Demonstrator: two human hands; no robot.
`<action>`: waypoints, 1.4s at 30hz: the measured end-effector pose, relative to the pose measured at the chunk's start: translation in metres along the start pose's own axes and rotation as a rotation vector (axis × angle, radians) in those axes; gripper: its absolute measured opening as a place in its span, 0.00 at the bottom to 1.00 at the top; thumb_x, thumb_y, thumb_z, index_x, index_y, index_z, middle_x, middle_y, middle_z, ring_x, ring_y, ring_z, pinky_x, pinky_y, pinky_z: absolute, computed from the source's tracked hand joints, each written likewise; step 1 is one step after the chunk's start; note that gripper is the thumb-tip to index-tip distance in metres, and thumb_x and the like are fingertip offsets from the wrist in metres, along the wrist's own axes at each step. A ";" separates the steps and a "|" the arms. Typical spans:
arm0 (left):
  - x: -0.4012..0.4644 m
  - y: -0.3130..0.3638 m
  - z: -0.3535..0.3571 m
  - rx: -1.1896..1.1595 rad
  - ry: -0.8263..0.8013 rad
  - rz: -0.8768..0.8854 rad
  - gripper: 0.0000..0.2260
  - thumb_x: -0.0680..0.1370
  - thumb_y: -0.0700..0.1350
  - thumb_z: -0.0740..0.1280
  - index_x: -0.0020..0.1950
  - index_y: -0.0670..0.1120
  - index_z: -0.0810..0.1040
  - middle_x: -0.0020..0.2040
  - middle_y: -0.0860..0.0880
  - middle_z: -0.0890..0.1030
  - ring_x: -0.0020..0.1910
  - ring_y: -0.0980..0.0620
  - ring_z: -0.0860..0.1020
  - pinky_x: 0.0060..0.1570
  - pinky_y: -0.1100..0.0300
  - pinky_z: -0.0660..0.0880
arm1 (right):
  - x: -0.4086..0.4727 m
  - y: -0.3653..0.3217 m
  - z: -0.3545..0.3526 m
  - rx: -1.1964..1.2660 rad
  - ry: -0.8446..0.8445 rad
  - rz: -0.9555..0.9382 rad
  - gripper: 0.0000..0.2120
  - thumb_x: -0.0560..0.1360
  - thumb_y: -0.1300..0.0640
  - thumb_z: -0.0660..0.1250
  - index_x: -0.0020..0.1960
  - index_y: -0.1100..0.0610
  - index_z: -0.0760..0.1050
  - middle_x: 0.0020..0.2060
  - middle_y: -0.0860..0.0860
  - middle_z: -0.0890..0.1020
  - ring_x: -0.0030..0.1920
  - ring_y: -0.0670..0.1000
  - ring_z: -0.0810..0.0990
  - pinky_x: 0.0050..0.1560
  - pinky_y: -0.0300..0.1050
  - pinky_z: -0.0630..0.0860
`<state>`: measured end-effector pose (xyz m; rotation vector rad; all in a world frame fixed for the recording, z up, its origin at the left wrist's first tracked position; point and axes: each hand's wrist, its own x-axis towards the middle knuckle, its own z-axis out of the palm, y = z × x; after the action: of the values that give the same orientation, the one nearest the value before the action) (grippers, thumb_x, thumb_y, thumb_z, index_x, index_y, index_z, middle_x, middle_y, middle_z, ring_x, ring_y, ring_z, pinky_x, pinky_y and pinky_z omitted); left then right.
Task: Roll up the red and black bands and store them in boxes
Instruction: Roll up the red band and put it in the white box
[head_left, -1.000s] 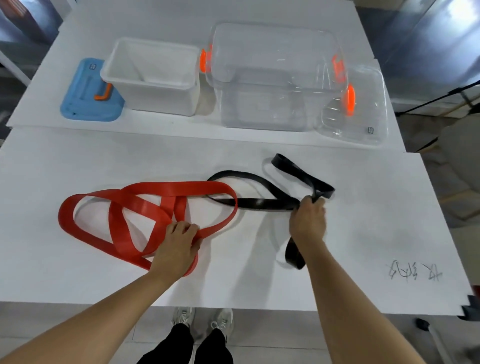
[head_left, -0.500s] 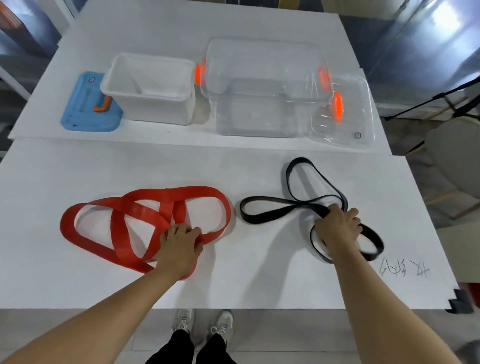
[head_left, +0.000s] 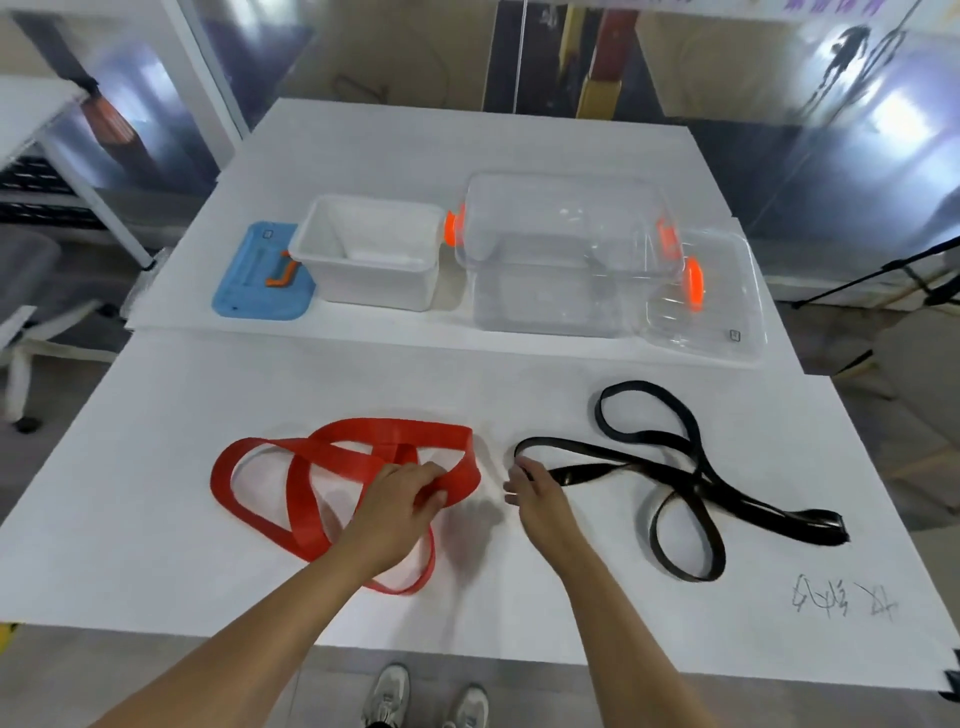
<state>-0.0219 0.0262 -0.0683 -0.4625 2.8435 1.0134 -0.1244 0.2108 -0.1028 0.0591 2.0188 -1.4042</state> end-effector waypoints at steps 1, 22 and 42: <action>-0.003 0.004 -0.007 -0.014 -0.007 0.012 0.10 0.82 0.45 0.65 0.63 0.48 0.79 0.50 0.50 0.82 0.54 0.47 0.75 0.57 0.54 0.71 | -0.003 -0.008 0.009 0.097 -0.024 0.023 0.15 0.85 0.49 0.59 0.72 0.46 0.70 0.60 0.50 0.82 0.57 0.48 0.83 0.57 0.45 0.77; -0.040 0.071 -0.168 -0.382 0.236 0.143 0.15 0.77 0.57 0.70 0.64 0.61 0.77 0.59 0.62 0.80 0.53 0.59 0.81 0.52 0.63 0.78 | -0.105 -0.183 0.032 -0.076 -0.107 -0.695 0.04 0.79 0.56 0.73 0.53 0.52 0.85 0.47 0.46 0.88 0.51 0.48 0.85 0.58 0.44 0.80; -0.062 0.162 -0.280 -0.806 0.463 0.170 0.12 0.82 0.43 0.66 0.65 0.46 0.73 0.56 0.47 0.82 0.43 0.57 0.82 0.31 0.73 0.77 | -0.159 -0.268 0.053 0.109 0.011 -0.877 0.23 0.81 0.40 0.56 0.52 0.59 0.75 0.37 0.60 0.79 0.34 0.48 0.78 0.38 0.39 0.76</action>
<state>-0.0078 -0.0158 0.2582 -0.5653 2.7285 2.3660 -0.0809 0.1051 0.1918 -0.8649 2.0545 -2.0137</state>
